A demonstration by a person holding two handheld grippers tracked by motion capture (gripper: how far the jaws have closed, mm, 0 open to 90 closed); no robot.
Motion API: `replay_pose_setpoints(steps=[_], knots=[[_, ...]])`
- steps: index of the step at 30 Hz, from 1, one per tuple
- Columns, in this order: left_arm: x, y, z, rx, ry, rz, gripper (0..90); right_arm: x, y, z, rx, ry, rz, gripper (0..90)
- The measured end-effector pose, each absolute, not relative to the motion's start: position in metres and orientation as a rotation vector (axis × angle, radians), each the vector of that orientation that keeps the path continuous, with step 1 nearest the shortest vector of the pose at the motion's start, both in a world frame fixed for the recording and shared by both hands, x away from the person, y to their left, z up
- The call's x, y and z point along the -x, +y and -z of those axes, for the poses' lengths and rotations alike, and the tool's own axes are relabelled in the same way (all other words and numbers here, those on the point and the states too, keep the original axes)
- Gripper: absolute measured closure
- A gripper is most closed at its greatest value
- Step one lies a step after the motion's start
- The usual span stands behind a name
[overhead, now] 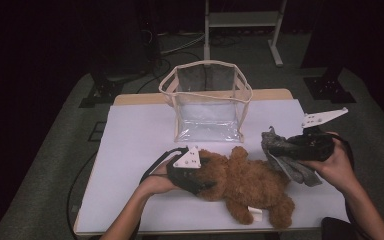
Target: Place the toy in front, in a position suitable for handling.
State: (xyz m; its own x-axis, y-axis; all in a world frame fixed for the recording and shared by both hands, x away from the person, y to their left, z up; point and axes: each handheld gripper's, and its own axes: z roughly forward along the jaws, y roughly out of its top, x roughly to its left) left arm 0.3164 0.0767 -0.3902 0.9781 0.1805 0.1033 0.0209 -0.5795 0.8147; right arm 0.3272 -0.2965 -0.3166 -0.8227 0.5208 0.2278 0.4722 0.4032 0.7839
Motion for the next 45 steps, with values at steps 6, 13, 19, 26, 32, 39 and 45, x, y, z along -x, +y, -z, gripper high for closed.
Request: replay_pose_setpoints(steps=[6, 13, 19, 26, 32, 39, 45], knots=[[-0.314, 0.078, 0.390, -2.190, 0.131, -0.214, 27.9, -0.327, -0.273, 0.344, -0.903, 2.706, -1.380, 70.8], [-0.320, 0.076, 0.379, -2.186, 0.107, -0.210, 24.4, -0.328, -0.226, 0.371, -0.810, 2.796, -1.357, 70.9], [-0.320, 0.070, 0.389, -2.206, 0.131, -0.201, 30.6, -0.325, -0.234, 0.352, -0.781, 2.745, -1.388, 70.6], [-0.320, 0.071, 0.385, -2.201, 0.122, -0.191, 28.3, -0.316, -0.240, 0.342, -0.757, 2.742, -1.393, 70.3], [-0.322, 0.068, 0.383, -2.210, 0.101, -0.198, 23.6, -0.315, -0.221, 0.375, -0.782, 2.804, -1.407, 71.0], [-0.323, 0.065, 0.384, -2.257, 0.146, -0.249, 32.4, -0.318, -0.235, 0.352, -0.760, 2.764, -1.332, 71.0], [-0.327, 0.063, 0.383, -2.264, 0.178, -0.271, 32.5, -0.310, -0.269, 0.332, -0.816, 2.714, -1.276, 70.9]])
